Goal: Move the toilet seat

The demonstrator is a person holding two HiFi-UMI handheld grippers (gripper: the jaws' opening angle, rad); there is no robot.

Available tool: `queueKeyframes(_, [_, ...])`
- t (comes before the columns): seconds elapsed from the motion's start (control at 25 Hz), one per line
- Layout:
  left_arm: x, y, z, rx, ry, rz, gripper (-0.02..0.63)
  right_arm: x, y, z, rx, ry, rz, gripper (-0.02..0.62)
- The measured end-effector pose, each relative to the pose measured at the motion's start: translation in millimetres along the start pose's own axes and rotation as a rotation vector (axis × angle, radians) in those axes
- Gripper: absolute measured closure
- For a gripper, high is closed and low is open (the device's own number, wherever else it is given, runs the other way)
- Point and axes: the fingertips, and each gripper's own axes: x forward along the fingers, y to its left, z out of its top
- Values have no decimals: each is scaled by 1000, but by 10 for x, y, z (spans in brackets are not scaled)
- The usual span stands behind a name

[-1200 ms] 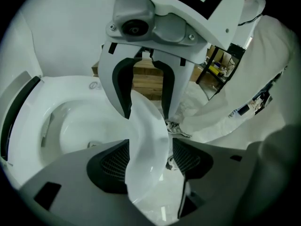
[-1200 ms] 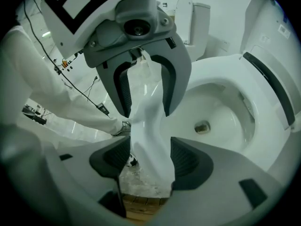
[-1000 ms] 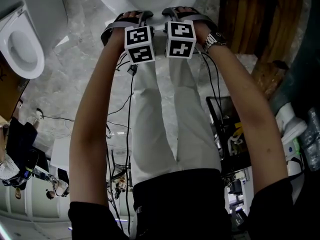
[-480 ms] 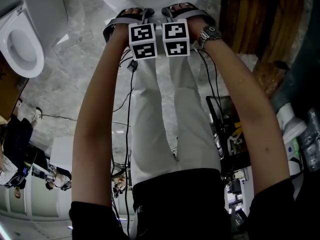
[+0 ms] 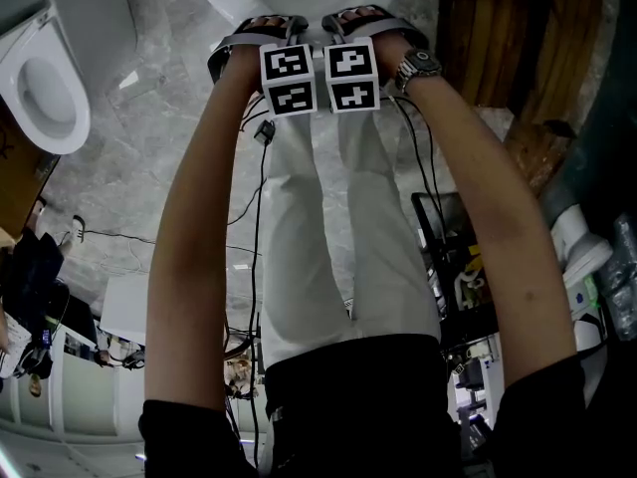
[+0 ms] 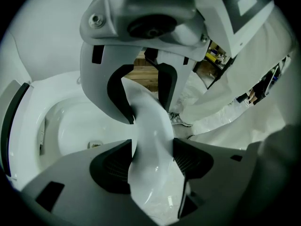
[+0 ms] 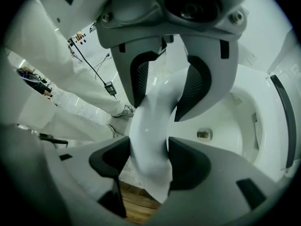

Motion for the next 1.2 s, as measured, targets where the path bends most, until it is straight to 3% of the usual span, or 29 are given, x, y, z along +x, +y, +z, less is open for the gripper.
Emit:
queueKeyframes(0.56, [-304, -90, 115, 1, -64, -34, 324, -328, 99, 76, -3, -23, 86, 339])
queueKeyframes(1.2, [-751, -158, 302, 48, -134, 103, 339, -780, 165, 128, 14, -31, 159, 342])
